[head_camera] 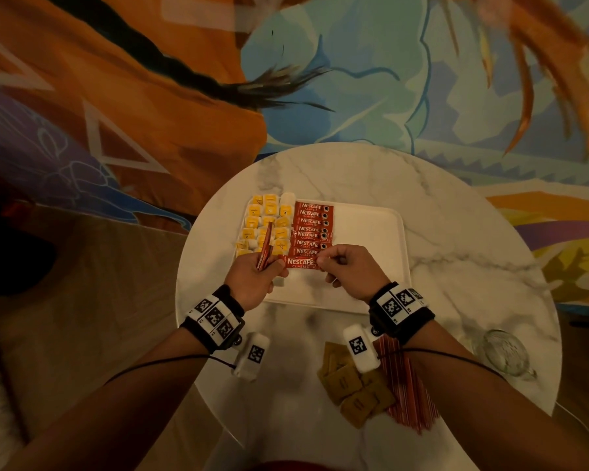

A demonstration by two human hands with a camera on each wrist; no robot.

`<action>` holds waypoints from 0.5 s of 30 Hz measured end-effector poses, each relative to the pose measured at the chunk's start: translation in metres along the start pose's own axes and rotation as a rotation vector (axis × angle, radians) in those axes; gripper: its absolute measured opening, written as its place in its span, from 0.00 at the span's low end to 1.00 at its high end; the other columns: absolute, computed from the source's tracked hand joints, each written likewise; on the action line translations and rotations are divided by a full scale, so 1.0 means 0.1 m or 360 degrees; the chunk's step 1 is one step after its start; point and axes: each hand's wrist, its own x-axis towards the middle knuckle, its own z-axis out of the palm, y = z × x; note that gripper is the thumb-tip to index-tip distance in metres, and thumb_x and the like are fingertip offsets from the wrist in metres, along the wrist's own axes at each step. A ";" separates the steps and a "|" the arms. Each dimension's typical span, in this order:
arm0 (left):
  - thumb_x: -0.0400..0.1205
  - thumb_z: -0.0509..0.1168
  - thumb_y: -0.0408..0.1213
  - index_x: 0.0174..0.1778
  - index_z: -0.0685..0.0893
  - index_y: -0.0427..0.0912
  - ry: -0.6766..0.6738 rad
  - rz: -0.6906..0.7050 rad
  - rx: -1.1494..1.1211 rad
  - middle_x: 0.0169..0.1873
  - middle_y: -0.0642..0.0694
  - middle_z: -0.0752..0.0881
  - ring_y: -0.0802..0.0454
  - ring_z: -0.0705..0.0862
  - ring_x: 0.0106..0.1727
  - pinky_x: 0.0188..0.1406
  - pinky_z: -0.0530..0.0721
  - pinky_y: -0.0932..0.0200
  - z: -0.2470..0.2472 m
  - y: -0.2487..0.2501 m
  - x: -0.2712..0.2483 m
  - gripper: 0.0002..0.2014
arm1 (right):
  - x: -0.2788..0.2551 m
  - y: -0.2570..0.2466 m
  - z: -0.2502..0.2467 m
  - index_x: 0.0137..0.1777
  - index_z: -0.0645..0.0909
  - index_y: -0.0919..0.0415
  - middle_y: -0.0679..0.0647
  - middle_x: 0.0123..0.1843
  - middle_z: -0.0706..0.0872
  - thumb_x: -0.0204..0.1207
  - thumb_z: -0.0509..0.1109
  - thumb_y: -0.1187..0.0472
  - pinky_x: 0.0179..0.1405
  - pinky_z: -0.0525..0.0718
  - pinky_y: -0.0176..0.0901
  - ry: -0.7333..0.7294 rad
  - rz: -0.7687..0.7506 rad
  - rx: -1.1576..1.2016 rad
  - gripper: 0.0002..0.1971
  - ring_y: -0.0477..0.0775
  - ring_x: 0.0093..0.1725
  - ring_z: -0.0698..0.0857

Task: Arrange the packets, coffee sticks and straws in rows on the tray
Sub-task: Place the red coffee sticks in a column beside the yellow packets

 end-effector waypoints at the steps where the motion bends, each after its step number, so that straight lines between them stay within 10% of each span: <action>1: 0.85 0.67 0.35 0.48 0.89 0.39 -0.0003 -0.0002 -0.0002 0.38 0.43 0.92 0.57 0.79 0.25 0.24 0.77 0.64 -0.01 -0.01 0.00 0.06 | 0.00 0.01 -0.02 0.53 0.87 0.61 0.54 0.41 0.90 0.80 0.73 0.62 0.32 0.84 0.37 0.0002 0.0002 -0.0007 0.05 0.45 0.31 0.86; 8: 0.86 0.66 0.43 0.47 0.88 0.34 0.0044 -0.0107 -0.0040 0.33 0.45 0.87 0.53 0.74 0.24 0.22 0.73 0.63 -0.02 -0.01 0.02 0.14 | 0.05 0.09 -0.14 0.51 0.88 0.64 0.61 0.42 0.91 0.78 0.75 0.65 0.26 0.79 0.29 0.0134 0.0117 -0.0094 0.05 0.45 0.29 0.86; 15: 0.88 0.60 0.49 0.43 0.84 0.38 0.0018 -0.0242 -0.0234 0.25 0.48 0.75 0.59 0.70 0.21 0.20 0.68 0.66 -0.07 -0.01 0.02 0.18 | 0.14 0.29 -0.04 0.44 0.87 0.57 0.57 0.36 0.92 0.75 0.78 0.59 0.40 0.91 0.51 0.0065 0.0393 -0.0408 0.03 0.52 0.32 0.89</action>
